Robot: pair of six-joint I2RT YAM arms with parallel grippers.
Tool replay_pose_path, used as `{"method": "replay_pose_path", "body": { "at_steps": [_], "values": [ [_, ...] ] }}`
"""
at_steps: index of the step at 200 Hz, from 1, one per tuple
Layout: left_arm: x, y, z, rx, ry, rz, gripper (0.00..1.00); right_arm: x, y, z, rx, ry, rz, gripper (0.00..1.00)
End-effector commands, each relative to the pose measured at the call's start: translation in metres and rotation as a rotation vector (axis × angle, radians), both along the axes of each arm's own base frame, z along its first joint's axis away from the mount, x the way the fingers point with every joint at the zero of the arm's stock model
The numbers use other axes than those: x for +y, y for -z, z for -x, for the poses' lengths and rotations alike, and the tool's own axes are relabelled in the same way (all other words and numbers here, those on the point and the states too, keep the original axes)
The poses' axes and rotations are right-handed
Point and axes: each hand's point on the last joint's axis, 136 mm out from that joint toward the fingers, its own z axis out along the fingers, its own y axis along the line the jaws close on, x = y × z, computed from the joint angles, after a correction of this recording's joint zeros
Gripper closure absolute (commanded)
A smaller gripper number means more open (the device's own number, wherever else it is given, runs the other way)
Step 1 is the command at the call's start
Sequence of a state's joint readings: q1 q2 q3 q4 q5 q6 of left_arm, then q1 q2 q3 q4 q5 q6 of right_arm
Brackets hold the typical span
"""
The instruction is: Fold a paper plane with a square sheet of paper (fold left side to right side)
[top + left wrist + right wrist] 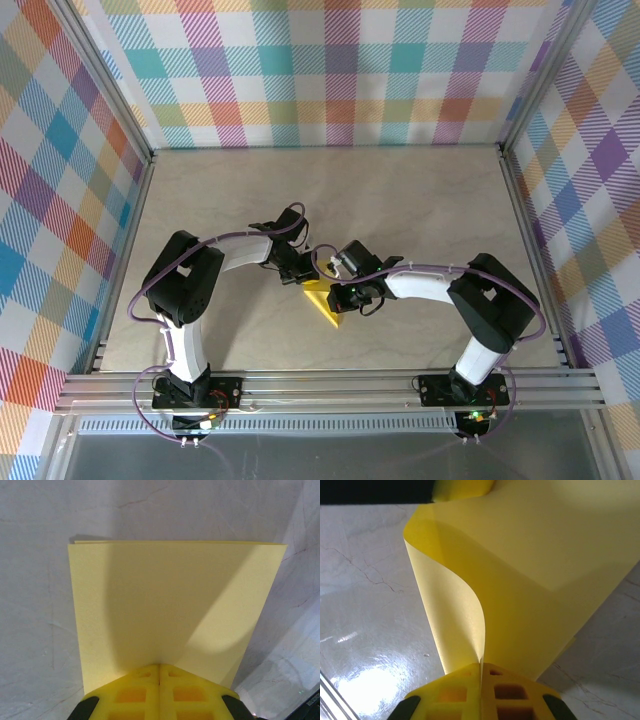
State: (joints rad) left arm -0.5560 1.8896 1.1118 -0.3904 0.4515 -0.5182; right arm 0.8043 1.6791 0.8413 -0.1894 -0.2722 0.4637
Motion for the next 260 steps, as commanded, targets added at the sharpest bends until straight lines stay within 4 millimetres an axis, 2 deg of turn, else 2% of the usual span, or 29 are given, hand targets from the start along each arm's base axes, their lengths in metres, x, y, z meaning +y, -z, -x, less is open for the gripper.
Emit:
{"method": "replay_pose_path", "body": {
  "at_steps": [1, 99, 134, 185, 216, 234, 260],
  "values": [
    [0.023, 0.03, 0.024, 0.074, 0.01, -0.146, 1.0, 0.0, 0.002, -0.006, -0.001, 0.005, 0.017, 1.0],
    [0.023, 0.029, 0.024, 0.067, 0.007, -0.147, 1.0, -0.007, 0.014, -0.003, 0.018, 0.01, 0.057, 1.0],
    [0.019, 0.021, 0.019, 0.045, 0.006, -0.126, 1.0, -0.014, 0.022, 0.002, 0.042, 0.016, 0.096, 1.0],
    [0.006, -0.018, -0.01, -0.065, -0.002, -0.049, 0.89, -0.024, 0.032, 0.011, 0.09, 0.04, 0.132, 1.0],
    [0.012, -0.047, -0.025, -0.146, -0.038, 0.003, 0.87, -0.029, 0.036, 0.016, 0.113, 0.052, 0.146, 1.0],
    [0.018, -0.061, -0.023, -0.196, -0.049, 0.033, 0.89, -0.031, 0.038, 0.018, 0.118, 0.056, 0.15, 1.0],
    [0.019, -0.077, -0.009, -0.262, -0.047, 0.119, 0.91, -0.032, 0.041, 0.019, 0.13, 0.057, 0.16, 1.0]
  ]
}}
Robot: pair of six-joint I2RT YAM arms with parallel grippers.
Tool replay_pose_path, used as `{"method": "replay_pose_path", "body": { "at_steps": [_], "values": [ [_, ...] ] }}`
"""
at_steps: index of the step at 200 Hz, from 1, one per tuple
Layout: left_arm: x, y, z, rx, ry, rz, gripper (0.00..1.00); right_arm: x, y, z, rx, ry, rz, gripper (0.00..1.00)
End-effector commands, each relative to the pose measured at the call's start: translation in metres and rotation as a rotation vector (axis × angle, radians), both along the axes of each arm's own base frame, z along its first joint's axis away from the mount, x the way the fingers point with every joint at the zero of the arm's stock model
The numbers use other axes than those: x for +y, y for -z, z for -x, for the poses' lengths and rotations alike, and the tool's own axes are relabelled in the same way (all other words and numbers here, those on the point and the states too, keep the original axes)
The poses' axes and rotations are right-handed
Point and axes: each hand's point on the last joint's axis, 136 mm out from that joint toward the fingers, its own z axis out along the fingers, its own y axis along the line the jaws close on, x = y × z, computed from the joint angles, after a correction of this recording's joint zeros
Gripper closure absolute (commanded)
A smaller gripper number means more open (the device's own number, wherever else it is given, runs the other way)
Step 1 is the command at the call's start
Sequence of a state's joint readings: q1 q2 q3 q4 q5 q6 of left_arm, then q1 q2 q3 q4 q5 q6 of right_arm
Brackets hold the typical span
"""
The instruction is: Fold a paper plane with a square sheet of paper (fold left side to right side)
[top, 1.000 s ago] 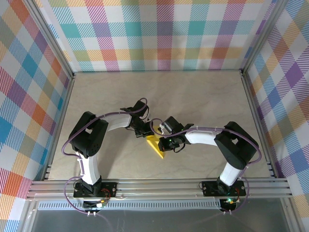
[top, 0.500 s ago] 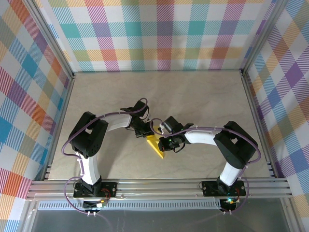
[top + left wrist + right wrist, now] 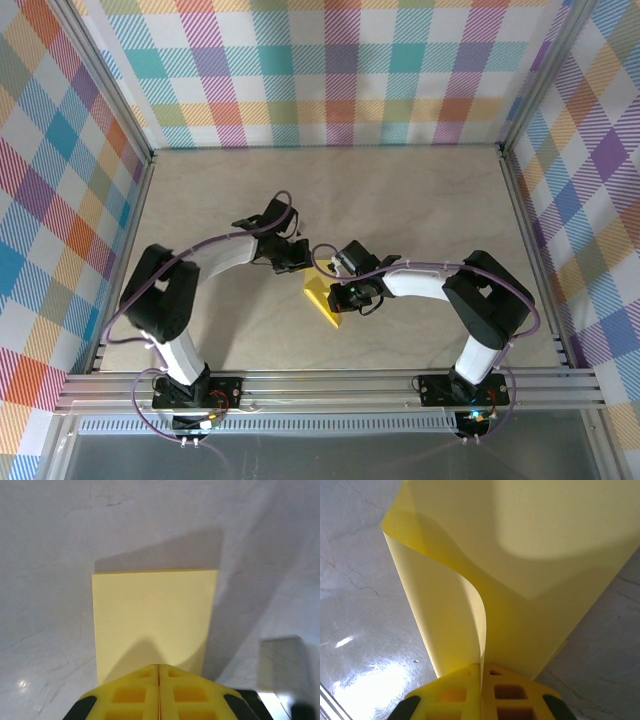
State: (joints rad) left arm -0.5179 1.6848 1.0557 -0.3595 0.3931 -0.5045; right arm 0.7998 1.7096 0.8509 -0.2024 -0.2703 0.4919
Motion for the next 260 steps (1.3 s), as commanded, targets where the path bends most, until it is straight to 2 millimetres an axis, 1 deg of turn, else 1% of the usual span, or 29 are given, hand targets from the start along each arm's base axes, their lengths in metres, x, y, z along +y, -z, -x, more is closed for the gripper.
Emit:
{"method": "replay_pose_path", "body": {
  "at_steps": [1, 12, 24, 43, 57, 81, 102, 135, 155, 214, 260],
  "values": [
    [0.001, -0.02, 0.009, -0.081, 0.009, 0.079, 0.91, -0.029, 0.032, 0.019, 0.093, 0.026, 0.133, 1.0],
    [-0.003, -0.027, 0.015, -0.108, 0.017, 0.141, 0.91, -0.028, 0.033, 0.019, 0.097, 0.028, 0.134, 1.0],
    [-0.005, -0.027, 0.024, -0.117, 0.015, 0.199, 0.9, -0.028, 0.034, 0.019, 0.101, 0.026, 0.135, 1.0],
    [-0.012, -0.022, 0.038, -0.111, 0.017, 0.272, 0.86, -0.027, 0.034, 0.019, 0.103, 0.026, 0.134, 1.0],
    [-0.016, -0.018, 0.042, -0.113, 0.016, 0.306, 0.84, -0.027, 0.033, 0.018, 0.101, 0.027, 0.134, 1.0],
    [-0.024, -0.01, 0.047, -0.105, 0.014, 0.34, 0.83, -0.029, 0.033, 0.019, 0.1, 0.029, 0.139, 1.0],
    [-0.03, -0.001, 0.051, -0.095, 0.026, 0.338, 0.83, -0.029, 0.033, 0.019, 0.1, 0.028, 0.14, 1.0],
    [-0.034, 0.019, 0.056, -0.059, 0.034, 0.309, 0.85, -0.028, 0.033, 0.019, 0.103, 0.03, 0.143, 1.0],
    [-0.035, 0.026, 0.058, -0.046, 0.036, 0.305, 0.85, -0.028, 0.033, 0.017, 0.101, 0.03, 0.143, 1.0],
    [-0.036, 0.041, 0.06, -0.03, 0.031, 0.285, 0.86, -0.028, 0.034, 0.018, 0.105, 0.028, 0.145, 1.0],
    [-0.032, 0.051, 0.061, -0.017, 0.021, 0.262, 0.88, -0.028, 0.034, 0.017, 0.103, 0.029, 0.146, 1.0]
  ]
}}
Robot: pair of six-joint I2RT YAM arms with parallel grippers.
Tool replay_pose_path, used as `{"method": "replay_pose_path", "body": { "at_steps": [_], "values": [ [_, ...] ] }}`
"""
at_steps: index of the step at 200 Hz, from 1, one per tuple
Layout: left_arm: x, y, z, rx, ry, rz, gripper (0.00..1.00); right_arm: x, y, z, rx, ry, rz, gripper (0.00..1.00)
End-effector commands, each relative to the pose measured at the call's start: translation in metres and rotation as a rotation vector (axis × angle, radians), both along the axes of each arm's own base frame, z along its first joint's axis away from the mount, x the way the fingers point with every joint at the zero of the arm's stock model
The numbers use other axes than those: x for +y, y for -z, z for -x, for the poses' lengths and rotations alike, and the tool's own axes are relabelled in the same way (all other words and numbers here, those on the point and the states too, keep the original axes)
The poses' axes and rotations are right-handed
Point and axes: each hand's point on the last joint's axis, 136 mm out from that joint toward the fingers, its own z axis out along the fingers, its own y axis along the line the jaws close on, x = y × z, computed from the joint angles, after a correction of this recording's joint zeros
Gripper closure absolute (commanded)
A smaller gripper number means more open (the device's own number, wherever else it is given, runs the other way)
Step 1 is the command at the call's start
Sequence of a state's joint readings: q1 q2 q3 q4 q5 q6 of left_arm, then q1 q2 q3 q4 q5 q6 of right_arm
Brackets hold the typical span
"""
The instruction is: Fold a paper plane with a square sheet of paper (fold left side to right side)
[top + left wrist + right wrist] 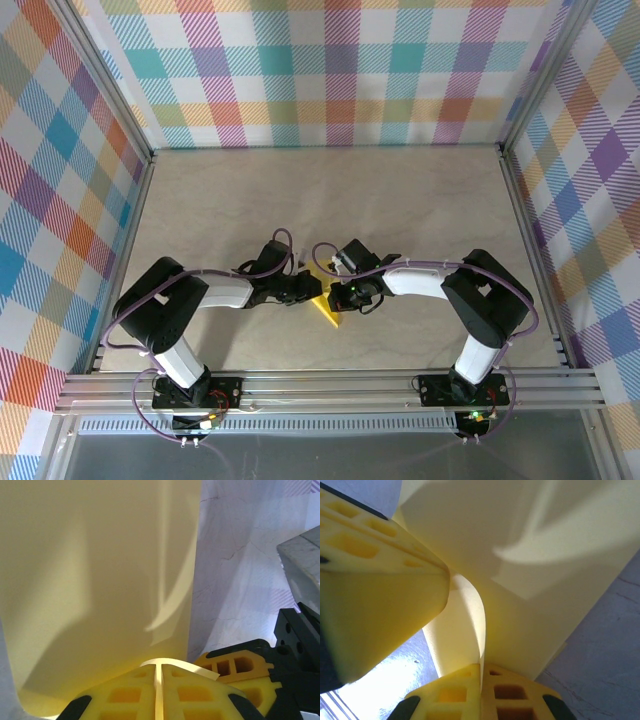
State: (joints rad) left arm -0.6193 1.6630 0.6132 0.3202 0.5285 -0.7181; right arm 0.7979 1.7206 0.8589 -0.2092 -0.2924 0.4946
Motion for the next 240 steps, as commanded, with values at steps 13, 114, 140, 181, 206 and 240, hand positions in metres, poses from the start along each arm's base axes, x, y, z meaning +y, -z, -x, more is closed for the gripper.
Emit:
{"method": "replay_pose_path", "body": {
  "at_steps": [13, 114, 140, 181, 206, 240],
  "values": [
    [0.002, 0.011, 0.003, 0.006, -0.006, -0.022, 0.89, -0.029, 0.032, 0.014, 0.078, 0.032, 0.151, 1.0],
    [0.022, 0.035, 0.02, 0.07, -0.012, -0.128, 0.92, -0.014, 0.006, 0.0, 0.04, 0.043, 0.076, 0.9],
    [0.023, 0.038, 0.02, 0.077, -0.015, -0.137, 0.93, -0.014, -0.007, -0.005, 0.027, 0.055, 0.061, 0.83],
    [0.023, 0.039, 0.019, 0.078, -0.017, -0.137, 0.93, -0.031, -0.023, -0.005, 0.023, 0.098, 0.075, 0.75],
    [0.022, 0.037, 0.018, 0.077, -0.016, -0.133, 0.93, -0.036, -0.03, 0.0, 0.035, 0.098, 0.067, 0.75],
    [0.019, 0.034, 0.015, 0.067, -0.016, -0.127, 0.93, -0.014, -0.045, 0.009, 0.092, 0.068, -0.065, 0.88]
  ]
}}
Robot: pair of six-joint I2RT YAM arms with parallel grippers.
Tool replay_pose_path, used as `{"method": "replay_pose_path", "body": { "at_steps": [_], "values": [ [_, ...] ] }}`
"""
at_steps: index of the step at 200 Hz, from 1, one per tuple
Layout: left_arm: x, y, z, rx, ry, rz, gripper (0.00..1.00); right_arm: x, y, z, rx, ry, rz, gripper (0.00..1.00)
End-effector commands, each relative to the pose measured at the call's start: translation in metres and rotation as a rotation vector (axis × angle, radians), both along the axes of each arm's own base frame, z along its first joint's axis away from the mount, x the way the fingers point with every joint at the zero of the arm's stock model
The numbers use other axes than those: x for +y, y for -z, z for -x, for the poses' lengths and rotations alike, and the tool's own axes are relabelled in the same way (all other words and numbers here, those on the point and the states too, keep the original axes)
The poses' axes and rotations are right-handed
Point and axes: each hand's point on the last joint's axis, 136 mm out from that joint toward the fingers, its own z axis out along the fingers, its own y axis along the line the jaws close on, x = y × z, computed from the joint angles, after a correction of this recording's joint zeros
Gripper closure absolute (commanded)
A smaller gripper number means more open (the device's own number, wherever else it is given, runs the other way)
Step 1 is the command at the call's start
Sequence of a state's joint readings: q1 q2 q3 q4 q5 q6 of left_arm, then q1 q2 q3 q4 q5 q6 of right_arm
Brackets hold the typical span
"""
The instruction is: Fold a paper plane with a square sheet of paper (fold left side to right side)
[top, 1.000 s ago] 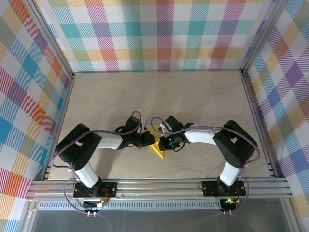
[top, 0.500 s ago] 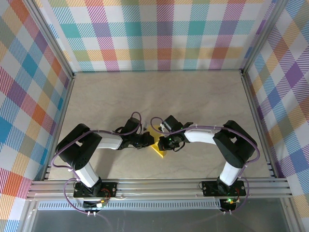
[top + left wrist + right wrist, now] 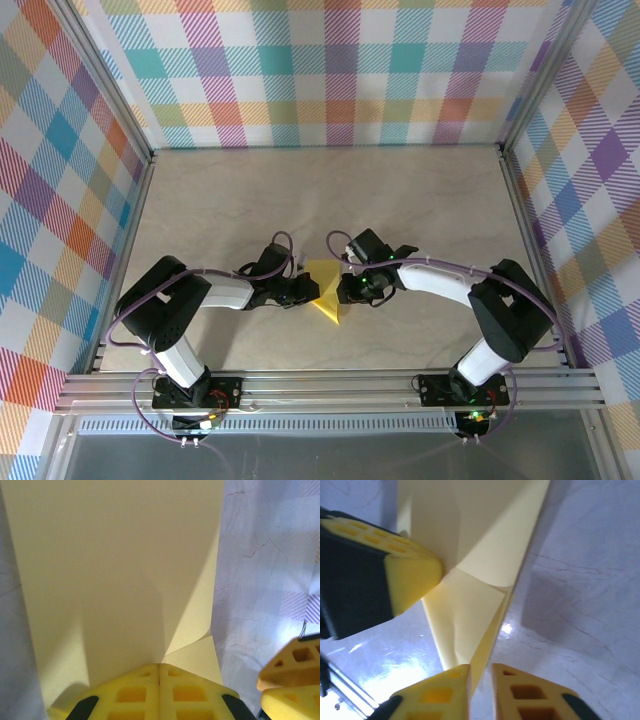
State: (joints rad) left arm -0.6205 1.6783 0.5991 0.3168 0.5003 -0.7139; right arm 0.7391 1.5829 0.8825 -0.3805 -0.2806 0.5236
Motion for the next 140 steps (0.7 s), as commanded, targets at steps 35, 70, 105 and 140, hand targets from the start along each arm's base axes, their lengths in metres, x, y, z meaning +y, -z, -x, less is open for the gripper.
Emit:
{"method": "replay_pose_path", "body": {
  "at_steps": [35, 70, 105, 140],
  "values": [
    [0.013, 0.022, 0.012, 0.055, -0.003, -0.094, 0.93, 0.043, -0.016, 0.025, 0.134, -0.075, -0.195, 1.0],
    [0.011, 0.022, 0.011, 0.057, 0.0, -0.091, 0.93, 0.054, -0.004, 0.033, 0.175, -0.095, -0.196, 1.0],
    [0.01, 0.02, 0.009, 0.054, 0.002, -0.09, 0.93, 0.048, 0.013, 0.035, 0.199, -0.081, -0.146, 1.0],
    [0.01, 0.02, 0.01, 0.056, 0.004, -0.095, 0.93, 0.04, 0.027, 0.038, 0.215, -0.067, -0.1, 1.0]
  ]
}}
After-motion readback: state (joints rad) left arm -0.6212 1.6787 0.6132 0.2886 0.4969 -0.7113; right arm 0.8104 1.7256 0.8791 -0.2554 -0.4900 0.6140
